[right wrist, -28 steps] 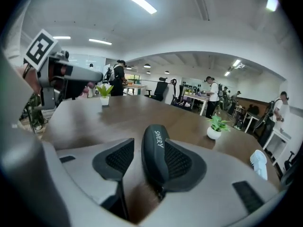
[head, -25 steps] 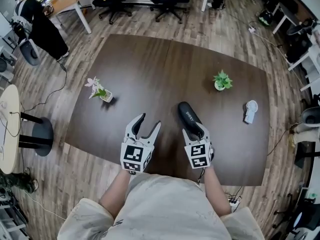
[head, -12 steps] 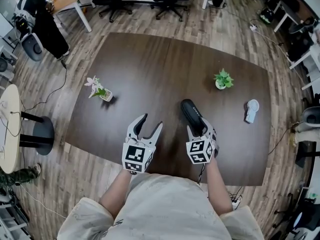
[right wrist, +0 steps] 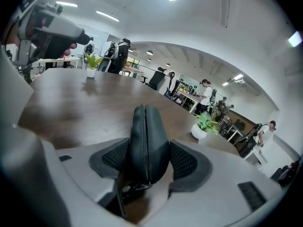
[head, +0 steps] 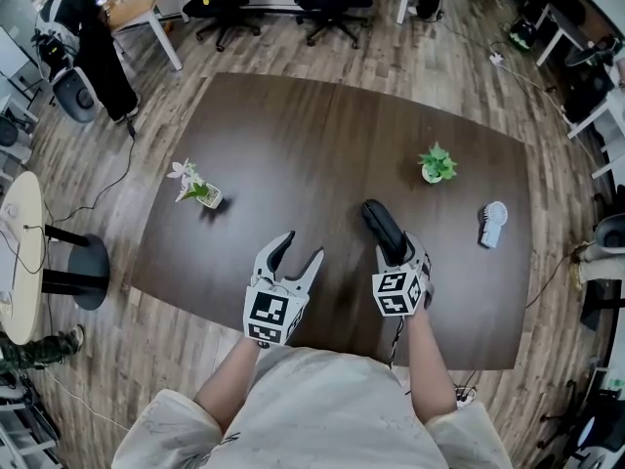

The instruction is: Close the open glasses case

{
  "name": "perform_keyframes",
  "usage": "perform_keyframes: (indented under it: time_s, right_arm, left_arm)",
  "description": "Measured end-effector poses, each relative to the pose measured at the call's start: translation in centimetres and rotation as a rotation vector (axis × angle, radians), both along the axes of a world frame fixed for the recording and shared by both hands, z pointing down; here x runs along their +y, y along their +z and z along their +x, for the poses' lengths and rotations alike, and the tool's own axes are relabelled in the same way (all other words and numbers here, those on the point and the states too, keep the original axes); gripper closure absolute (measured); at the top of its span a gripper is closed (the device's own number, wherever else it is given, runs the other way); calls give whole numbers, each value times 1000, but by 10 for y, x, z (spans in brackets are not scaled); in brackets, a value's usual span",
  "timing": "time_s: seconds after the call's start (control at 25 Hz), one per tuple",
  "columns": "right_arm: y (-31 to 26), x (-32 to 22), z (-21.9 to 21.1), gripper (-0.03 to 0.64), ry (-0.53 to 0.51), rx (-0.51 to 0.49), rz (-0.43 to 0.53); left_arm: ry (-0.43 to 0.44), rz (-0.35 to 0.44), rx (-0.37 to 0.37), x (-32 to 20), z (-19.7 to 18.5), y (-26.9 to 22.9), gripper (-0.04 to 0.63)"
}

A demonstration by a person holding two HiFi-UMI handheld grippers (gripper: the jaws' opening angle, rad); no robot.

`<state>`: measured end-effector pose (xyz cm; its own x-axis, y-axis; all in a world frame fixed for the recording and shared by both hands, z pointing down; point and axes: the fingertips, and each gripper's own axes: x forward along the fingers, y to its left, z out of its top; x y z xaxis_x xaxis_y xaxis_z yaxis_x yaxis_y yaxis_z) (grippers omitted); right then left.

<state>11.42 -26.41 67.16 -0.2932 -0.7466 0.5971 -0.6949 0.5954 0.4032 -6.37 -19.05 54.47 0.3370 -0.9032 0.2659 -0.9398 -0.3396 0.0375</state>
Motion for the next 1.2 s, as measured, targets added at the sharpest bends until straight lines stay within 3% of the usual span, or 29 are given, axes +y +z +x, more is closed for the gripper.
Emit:
perform_keyframes:
  time_s: [0.72, 0.96, 1.2]
  right_arm:
    - [-19, 5, -6, 365, -1, -63, 31]
    - [-68, 11, -14, 365, -14, -171, 109]
    - [-148, 13, -21, 365, -51, -344, 228]
  left_arm:
    - [29, 22, 11, -5, 6, -9, 348]
    - [58, 53, 37, -9, 12, -26, 348]
    - [94, 127, 72, -19, 19, -62, 347]
